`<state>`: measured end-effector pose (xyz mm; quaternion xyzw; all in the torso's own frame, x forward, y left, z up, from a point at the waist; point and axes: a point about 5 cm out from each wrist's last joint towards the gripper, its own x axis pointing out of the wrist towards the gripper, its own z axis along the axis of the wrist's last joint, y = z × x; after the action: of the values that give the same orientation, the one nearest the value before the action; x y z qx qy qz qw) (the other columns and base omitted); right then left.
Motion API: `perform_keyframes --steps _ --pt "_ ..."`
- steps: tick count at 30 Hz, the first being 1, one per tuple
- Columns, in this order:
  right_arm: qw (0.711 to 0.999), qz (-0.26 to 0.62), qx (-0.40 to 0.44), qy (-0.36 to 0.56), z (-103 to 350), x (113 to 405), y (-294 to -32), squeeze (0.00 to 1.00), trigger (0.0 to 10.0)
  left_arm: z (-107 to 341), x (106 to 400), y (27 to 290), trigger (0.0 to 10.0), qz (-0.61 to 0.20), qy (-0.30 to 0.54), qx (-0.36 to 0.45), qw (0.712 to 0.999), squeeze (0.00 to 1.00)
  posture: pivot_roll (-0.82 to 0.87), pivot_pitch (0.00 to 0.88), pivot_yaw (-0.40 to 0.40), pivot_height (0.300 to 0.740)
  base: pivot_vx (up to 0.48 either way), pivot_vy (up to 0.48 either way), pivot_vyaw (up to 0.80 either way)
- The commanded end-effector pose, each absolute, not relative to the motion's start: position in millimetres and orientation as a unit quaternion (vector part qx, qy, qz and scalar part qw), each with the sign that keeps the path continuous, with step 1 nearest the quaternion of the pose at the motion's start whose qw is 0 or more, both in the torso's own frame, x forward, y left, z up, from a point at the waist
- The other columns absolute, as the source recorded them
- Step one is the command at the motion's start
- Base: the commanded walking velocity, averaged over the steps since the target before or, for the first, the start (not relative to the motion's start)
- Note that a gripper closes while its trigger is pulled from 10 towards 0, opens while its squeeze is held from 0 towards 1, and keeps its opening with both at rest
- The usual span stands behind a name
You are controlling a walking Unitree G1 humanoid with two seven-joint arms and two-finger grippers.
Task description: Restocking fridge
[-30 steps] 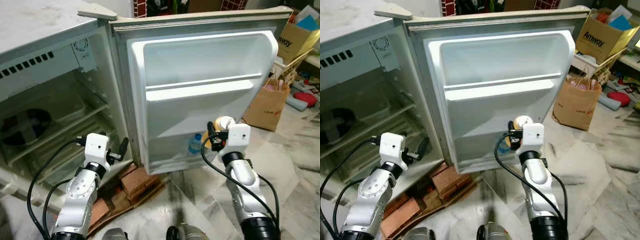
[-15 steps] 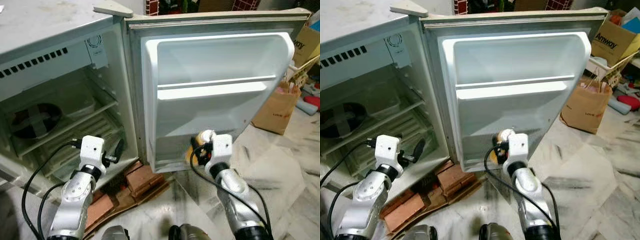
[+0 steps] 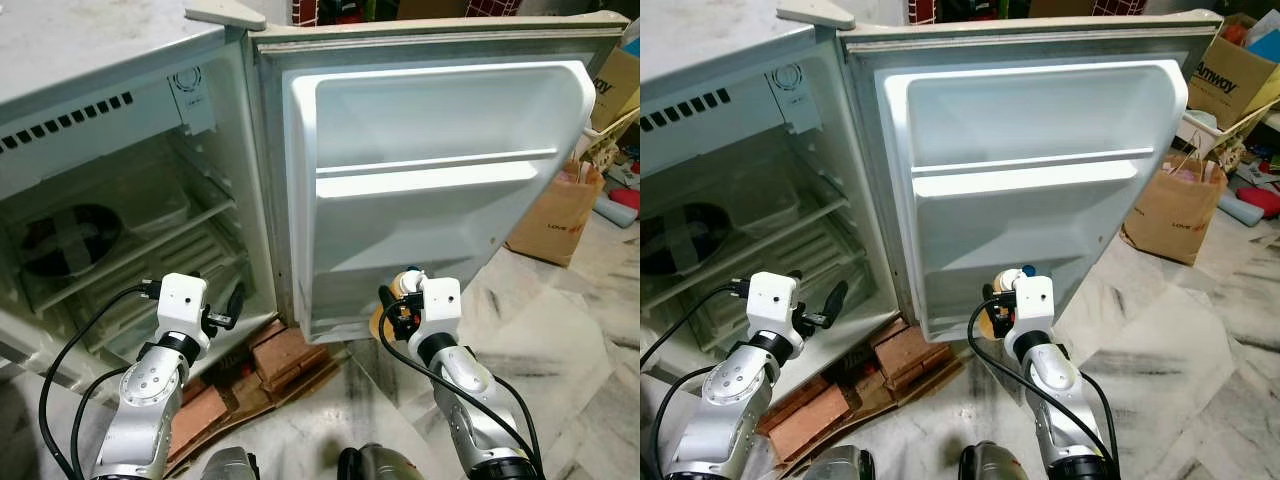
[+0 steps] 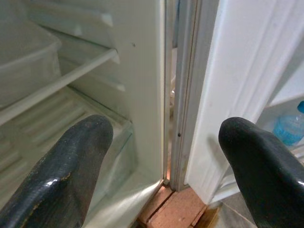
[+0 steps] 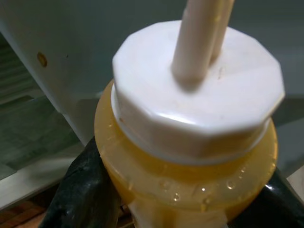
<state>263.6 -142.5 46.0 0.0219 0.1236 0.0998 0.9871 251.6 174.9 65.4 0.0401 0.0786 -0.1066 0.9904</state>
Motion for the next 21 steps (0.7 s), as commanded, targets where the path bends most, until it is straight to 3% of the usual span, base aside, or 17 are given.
perform_keyframes --steps 1,6,21 --pt "0.989 0.100 0.024 0.108 53.0 265.4 -143.1 0.00 10.0 65.6 249.4 177.1 10.0 -0.102 0.081 0.043 0.991 0.00 0.07 0.130 -0.017 0.657 0.000 0.000 0.00" --pt "0.989 0.100 0.025 0.102 55.1 266.2 -142.4 0.00 10.0 65.9 249.5 177.9 10.0 -0.097 0.079 0.046 0.991 0.00 0.07 0.131 -0.018 0.632 0.000 0.000 0.00" --pt "0.992 0.089 0.004 0.088 60.5 272.3 -144.8 0.00 10.0 67.0 252.2 181.0 10.0 -0.081 0.080 0.049 0.992 0.00 0.07 0.133 -0.017 0.632 0.000 0.000 0.00"
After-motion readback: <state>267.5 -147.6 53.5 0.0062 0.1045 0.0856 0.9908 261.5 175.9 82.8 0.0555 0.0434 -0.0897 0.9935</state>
